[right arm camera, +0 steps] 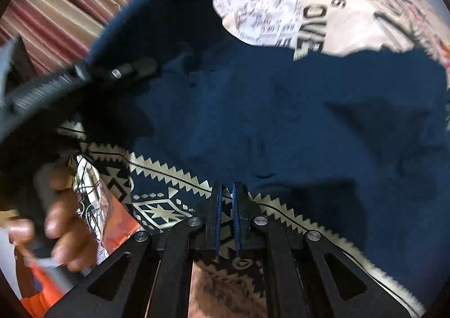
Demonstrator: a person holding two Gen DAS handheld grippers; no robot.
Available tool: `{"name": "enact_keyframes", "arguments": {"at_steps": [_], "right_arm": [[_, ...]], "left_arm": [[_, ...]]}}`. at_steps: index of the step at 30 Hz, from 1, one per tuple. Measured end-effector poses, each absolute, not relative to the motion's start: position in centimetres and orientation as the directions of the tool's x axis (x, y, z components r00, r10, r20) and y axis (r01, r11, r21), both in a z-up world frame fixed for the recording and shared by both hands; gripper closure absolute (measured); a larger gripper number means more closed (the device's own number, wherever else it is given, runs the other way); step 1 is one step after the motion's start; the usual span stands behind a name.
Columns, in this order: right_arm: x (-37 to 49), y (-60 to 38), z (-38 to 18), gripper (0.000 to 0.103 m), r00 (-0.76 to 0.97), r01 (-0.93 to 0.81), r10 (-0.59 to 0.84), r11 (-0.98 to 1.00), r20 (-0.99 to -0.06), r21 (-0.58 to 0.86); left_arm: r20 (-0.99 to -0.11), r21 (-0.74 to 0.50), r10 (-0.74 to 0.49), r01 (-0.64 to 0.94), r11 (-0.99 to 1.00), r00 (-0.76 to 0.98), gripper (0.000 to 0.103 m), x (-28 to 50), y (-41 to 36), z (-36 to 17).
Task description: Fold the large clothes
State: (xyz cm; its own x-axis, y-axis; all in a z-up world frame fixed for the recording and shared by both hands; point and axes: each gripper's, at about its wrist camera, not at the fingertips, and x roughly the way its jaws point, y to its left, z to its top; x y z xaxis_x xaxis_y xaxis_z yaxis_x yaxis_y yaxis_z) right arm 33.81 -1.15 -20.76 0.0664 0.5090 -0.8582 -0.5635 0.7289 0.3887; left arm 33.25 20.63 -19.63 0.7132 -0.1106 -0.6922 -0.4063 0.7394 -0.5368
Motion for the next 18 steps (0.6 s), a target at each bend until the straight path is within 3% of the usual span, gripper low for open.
{"name": "enact_keyframes", "arguments": {"at_steps": [9,15,18], "right_arm": [[34.2,-6.1,-17.1,0.099,0.042,-0.496,0.523,0.751,-0.852,0.436],[31.8,-15.2,-12.7,0.099,0.288,-0.479,0.435,0.837,-0.853,0.265],[30.1,-19.8,-11.1,0.099,0.376,-0.435,0.388,0.876,-0.841,0.209]], "left_arm": [[-0.64,-0.503,-0.125,-0.29,0.814,0.758,0.088,36.1,13.5,-13.5],[-0.609,-0.432,-0.202,-0.108,0.896,0.767,0.088,38.2,3.7,-10.8],[-0.655,-0.35,-0.248,0.005,0.937,0.713,0.088,38.8,-2.3,-12.3]]}}
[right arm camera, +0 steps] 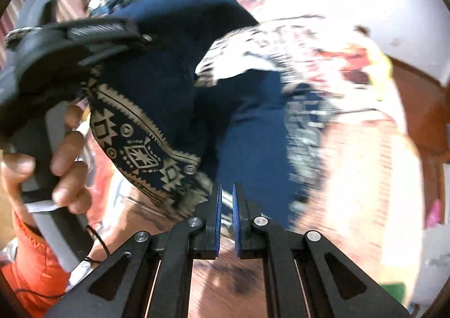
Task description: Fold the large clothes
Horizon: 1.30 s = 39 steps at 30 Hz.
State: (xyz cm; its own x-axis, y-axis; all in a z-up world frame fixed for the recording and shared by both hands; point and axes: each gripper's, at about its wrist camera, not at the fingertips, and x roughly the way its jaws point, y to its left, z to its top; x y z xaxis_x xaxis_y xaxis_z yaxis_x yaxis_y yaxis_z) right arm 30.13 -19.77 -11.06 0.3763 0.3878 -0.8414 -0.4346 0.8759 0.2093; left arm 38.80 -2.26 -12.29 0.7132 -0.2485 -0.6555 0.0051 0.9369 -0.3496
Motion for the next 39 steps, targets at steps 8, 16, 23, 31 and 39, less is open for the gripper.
{"name": "enact_keyframes", "arguments": {"at_steps": [8,16,23,31,39], "right_arm": [[26.6,-28.2,-9.1,0.099,0.5,-0.313,0.303,0.937,-0.811,0.157],[26.3,-29.9,-9.8,0.099,0.501,-0.257,0.329,0.94,-0.8,0.225],[26.1,-29.2,-8.1,0.099,0.551,-0.282,0.35,0.932,-0.757,0.225],[26.9,-26.4,-5.3,0.099,0.572,-0.347,0.407,0.907,-0.712,0.239],[30.6,-20.8,-7.4,0.099,0.45,-0.407,0.511,0.847,-0.732,0.342]], "left_arm": [[-0.79,-0.242,-0.324,0.221,0.945,0.521,0.088,35.7,-8.7,-18.7],[-0.811,-0.181,-0.347,0.361,0.915,0.471,0.058,33.4,-8.5,-16.7],[-0.704,-0.307,-0.482,0.389,0.869,0.522,0.04,30.5,-5.0,-11.7],[-0.695,-0.237,-0.302,0.188,0.953,0.653,0.025,31.7,2.2,-12.1],[-0.779,-0.266,-0.336,0.207,0.942,0.529,0.024,32.1,2.1,-19.5]]}}
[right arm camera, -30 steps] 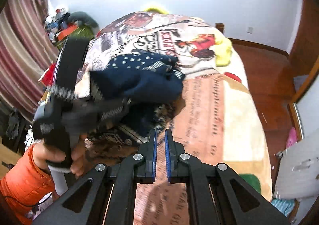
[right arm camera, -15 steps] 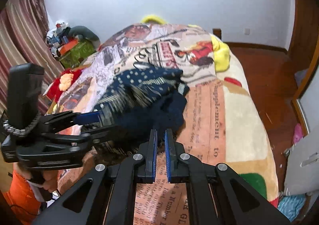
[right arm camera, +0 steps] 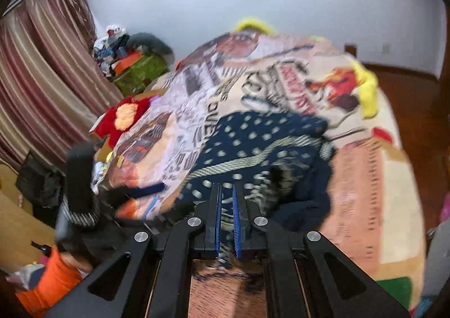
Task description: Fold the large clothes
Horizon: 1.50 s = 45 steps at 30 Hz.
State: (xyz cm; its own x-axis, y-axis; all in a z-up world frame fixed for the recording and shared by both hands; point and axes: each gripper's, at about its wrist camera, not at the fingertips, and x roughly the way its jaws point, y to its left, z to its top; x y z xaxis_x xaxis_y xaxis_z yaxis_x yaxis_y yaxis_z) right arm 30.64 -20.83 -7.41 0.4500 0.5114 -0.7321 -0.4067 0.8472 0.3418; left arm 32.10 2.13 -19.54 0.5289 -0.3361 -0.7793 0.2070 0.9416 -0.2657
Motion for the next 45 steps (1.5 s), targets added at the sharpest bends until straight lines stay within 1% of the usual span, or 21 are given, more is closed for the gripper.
{"name": "enact_keyframes", "arguments": {"at_steps": [3,5,7,9,11,14,17,22,27,31,34,36,38,39,41,43,44,45], "right_arm": [[32.3,-19.3,-10.1,0.099,0.359,-0.415,0.532,0.827,-0.767,0.38],[33.4,-18.7,-12.6,0.099,0.309,-0.381,0.458,0.863,-0.834,0.333],[33.9,-19.4,-15.0,0.099,0.284,-0.344,0.399,0.891,-0.872,0.296],[33.9,-20.6,-16.3,0.099,0.271,-0.327,0.395,0.895,-0.878,0.302],[33.4,-22.4,-16.8,0.099,0.267,-0.329,0.46,0.869,-0.847,0.369],[32.2,-24.6,-16.7,0.099,0.267,-0.328,0.499,0.852,-0.825,0.409],[31.0,-25.9,-16.9,0.099,0.273,-0.34,0.495,0.852,-0.825,0.399],[29.7,-26.3,-16.0,0.099,0.312,-0.37,0.427,0.877,-0.849,0.305],[28.8,-25.6,-14.1,0.099,0.381,-0.413,0.365,0.889,-0.849,0.197],[28.8,-24.9,-12.0,0.099,0.456,-0.427,0.344,0.894,-0.821,0.138],[29.1,-24.2,-10.5,0.099,0.524,-0.431,0.325,0.898,-0.787,0.084],[29.7,-24.0,-9.7,0.099,0.574,-0.424,0.323,0.903,-0.752,0.065],[30.7,-24.2,-9.5,0.099,0.597,-0.397,0.335,0.913,-0.729,0.094],[31.3,-24.3,-9.6,0.099,0.59,-0.379,0.339,0.918,-0.733,0.12],[33.5,-25.2,-10.7,0.099,0.541,-0.31,0.371,0.922,-0.754,0.231],[35.3,-25.8,-11.9,0.099,0.502,-0.262,0.403,0.914,-0.765,0.309],[36.2,-26.2,-12.8,0.099,0.477,-0.228,0.41,0.912,-0.777,0.341],[36.9,-26.4,-13.6,0.099,0.455,-0.205,0.418,0.908,-0.786,0.364]], "left_arm": [[-0.792,-0.255,-0.329,0.21,0.944,0.515,0.02,32.0,1.7,-20.9],[-0.786,-0.279,-0.343,0.2,0.939,0.515,0.02,32.0,2.1,-21.2],[-0.788,-0.293,-0.354,0.199,0.935,0.504,0.018,31.8,2.3,-21.5],[-0.789,-0.286,-0.353,0.208,0.936,0.503,0.017,31.7,2.3,-21.8],[-0.789,-0.267,-0.344,0.22,0.938,0.51,0.017,31.5,2.0,-21.7],[-0.791,-0.268,-0.344,0.219,0.938,0.506,0.017,31.5,2.1,-21.6],[-0.796,-0.28,-0.35,0.213,0.936,0.494,0.017,31.4,2.5,-21.3],[-0.795,-0.232,-0.325,0.239,0.943,0.513,0.017,30.6,2.8,-19.5],[-0.77,-0.144,-0.252,0.225,0.964,0.587,0.017,30.4,3.9,-16.7],[-0.752,-0.123,-0.221,0.198,0.973,0.62,0.017,31.1,5.1,-15.6],[-0.752,-0.103,-0.198,0.185,0.977,0.628,0.017,32.3,5.6,-15.3],[-0.755,-0.109,-0.205,0.189,0.976,0.623,0.017,33.1,5.7,-15.5],[-0.765,-0.133,-0.233,0.206,0.969,0.601,0.017,34.2,5.6,-16.0],[-0.771,-0.144,-0.243,0.211,0.967,0.588,0.017,34.8,5.5,-16.4],[-0.793,-0.175,-0.264,0.209,0.962,0.549,0.017,36.1,5.4,-17.6],[-0.811,-0.219,-0.293,0.202,0.955,0.506,0.017,37.1,5.3,-18.8],[-0.809,-0.276,-0.335,0.191,0.942,0.482,0.016,37.7,5.6,-19.6],[-0.807,-0.304,-0.354,0.181,0.935,0.473,0.011,38.0,5.8,-19.9]]}}
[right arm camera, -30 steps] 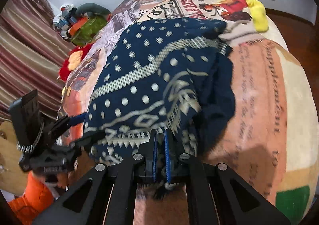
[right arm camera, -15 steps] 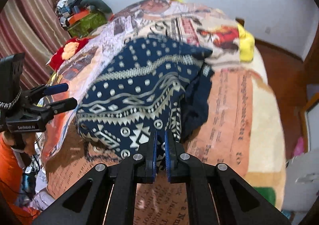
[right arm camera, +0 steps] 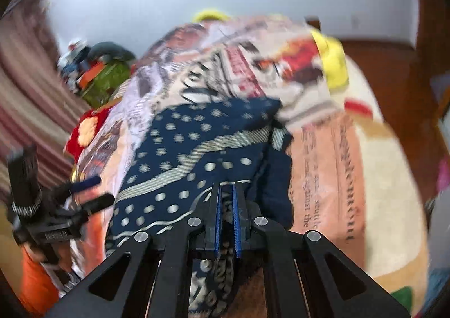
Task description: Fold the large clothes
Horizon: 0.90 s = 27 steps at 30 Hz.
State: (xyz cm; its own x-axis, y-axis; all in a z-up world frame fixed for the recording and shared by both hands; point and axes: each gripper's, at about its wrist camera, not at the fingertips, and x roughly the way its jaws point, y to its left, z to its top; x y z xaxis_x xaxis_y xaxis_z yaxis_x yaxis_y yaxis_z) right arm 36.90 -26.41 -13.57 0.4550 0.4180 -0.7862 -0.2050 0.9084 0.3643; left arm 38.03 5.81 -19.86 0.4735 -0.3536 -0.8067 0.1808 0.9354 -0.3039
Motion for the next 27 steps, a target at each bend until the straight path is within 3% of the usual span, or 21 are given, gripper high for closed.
{"name": "enact_keyframes", "arguments": {"at_steps": [6,16,22,27], "right_arm": [[39.0,-26.6,-17.8,0.099,0.347,-0.181,0.454,0.891,-0.821,0.416],[41.2,-28.4,-20.7,0.099,0.241,-0.11,0.564,0.824,-0.79,0.556],[41.5,-30.4,-19.8,0.099,0.222,-0.06,0.639,0.763,-0.737,0.644],[40.7,-31.0,-18.0,0.099,0.271,-0.108,0.58,0.811,-0.768,0.575]], "left_arm": [[-0.786,-0.484,-0.485,0.105,0.869,0.385,0.001,40.6,7.1,-22.8],[-0.694,-0.699,-0.679,0.001,0.715,0.24,0.0,43.4,6.2,-26.7],[-0.705,-0.693,-0.681,0.013,0.721,0.199,0.0,44.7,3.7,-27.2],[-0.713,-0.691,-0.679,-0.009,0.723,0.176,0.0,45.4,2.7,-27.5]]}}
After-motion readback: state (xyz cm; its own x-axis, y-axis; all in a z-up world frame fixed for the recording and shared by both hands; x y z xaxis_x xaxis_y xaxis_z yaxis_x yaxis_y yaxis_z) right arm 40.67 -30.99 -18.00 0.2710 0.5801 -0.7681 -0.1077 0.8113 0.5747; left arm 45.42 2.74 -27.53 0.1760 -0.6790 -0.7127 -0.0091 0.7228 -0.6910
